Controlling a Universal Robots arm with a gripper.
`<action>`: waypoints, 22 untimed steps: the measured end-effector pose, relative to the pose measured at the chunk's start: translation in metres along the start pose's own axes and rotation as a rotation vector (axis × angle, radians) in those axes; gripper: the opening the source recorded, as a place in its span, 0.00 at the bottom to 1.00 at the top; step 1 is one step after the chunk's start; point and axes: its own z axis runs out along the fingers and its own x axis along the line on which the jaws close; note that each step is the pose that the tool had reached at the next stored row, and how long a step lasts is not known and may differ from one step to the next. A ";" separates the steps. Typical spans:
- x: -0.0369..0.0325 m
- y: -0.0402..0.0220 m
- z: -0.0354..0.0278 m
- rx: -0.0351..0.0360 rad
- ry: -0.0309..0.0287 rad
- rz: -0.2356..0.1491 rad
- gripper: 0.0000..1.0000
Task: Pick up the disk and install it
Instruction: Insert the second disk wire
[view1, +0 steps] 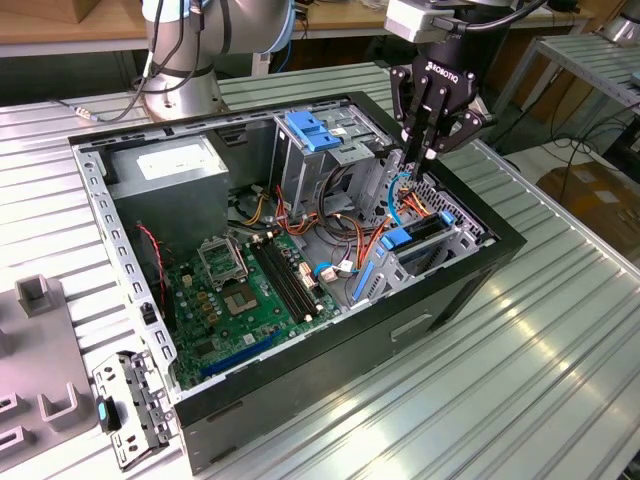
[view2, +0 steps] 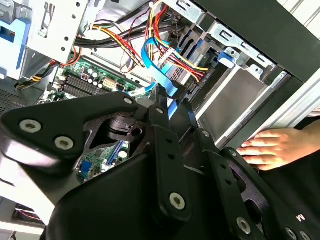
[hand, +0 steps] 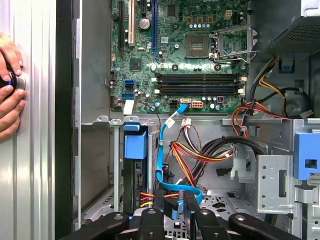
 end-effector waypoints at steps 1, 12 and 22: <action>0.0000 0.0000 0.0000 0.0000 0.0001 0.000 0.30; -0.0098 -0.0060 0.0009 -0.0014 0.0551 0.000 0.30; -0.0169 -0.0100 0.0180 -0.0026 0.1003 0.000 0.30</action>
